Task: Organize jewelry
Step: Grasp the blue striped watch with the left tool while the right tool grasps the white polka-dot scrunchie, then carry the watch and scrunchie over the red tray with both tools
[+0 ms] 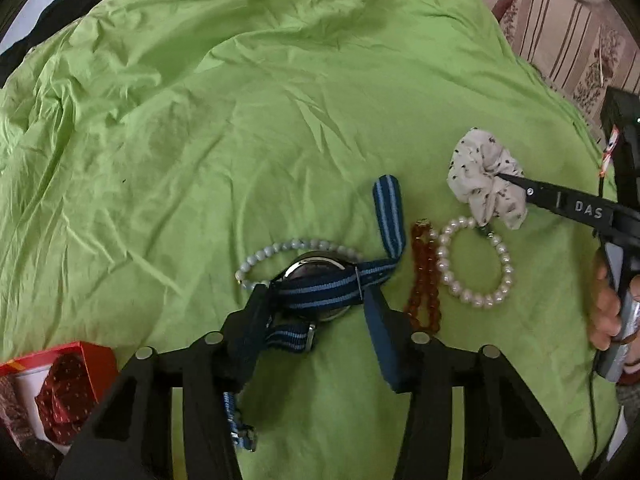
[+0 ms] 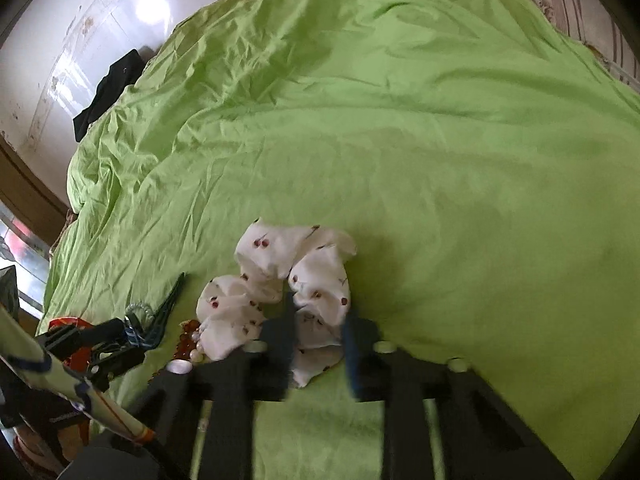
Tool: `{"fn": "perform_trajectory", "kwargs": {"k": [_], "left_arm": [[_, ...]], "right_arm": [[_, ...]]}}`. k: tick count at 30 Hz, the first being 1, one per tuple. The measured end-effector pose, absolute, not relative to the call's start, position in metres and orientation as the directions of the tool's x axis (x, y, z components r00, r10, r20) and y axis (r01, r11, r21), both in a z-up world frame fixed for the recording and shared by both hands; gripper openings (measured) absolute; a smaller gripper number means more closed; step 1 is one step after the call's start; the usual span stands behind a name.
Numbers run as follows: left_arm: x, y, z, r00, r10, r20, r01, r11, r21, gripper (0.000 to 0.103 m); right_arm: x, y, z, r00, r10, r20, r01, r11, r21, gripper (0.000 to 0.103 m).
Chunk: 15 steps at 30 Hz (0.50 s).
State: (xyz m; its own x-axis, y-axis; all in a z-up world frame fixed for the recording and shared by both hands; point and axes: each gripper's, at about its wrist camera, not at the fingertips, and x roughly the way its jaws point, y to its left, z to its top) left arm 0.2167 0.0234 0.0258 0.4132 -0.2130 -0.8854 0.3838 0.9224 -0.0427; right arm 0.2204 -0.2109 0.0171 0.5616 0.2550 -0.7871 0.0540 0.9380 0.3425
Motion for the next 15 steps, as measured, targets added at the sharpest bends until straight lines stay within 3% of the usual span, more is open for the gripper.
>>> {"fn": "perform_trajectory", "kwargs": {"k": [3, 4, 5, 11, 15], "left_arm": [[0.212, 0.029, 0.033, 0.415, -0.231, -0.880, 0.358, 0.931, -0.075, 0.036], [0.208, 0.031, 0.036, 0.417, -0.242, -0.876, 0.353, 0.931, -0.089, 0.015], [0.205, 0.033, 0.041, 0.411, -0.260, -0.874, 0.342, 0.932, -0.117, 0.002], [0.175, 0.043, 0.073, 0.465, -0.298, -0.834, 0.307, 0.938, -0.165, 0.000], [0.160, 0.048, 0.091, 0.507, -0.270, -0.818, 0.288, 0.948, -0.134, 0.000]], "right_arm": [[0.211, -0.213, 0.027, 0.579, 0.248, -0.776, 0.051, 0.940, 0.339, 0.011], [0.208, -0.213, 0.031, 0.585, 0.249, -0.772, 0.048, 0.940, 0.339, 0.011], [0.203, -0.214, 0.036, 0.593, 0.246, -0.767, 0.046, 0.941, 0.337, 0.011], [0.176, -0.217, 0.065, 0.629, 0.242, -0.738, 0.037, 0.940, 0.339, 0.011], [0.156, -0.214, 0.082, 0.638, 0.257, -0.726, 0.018, 0.938, 0.347, 0.011]]}}
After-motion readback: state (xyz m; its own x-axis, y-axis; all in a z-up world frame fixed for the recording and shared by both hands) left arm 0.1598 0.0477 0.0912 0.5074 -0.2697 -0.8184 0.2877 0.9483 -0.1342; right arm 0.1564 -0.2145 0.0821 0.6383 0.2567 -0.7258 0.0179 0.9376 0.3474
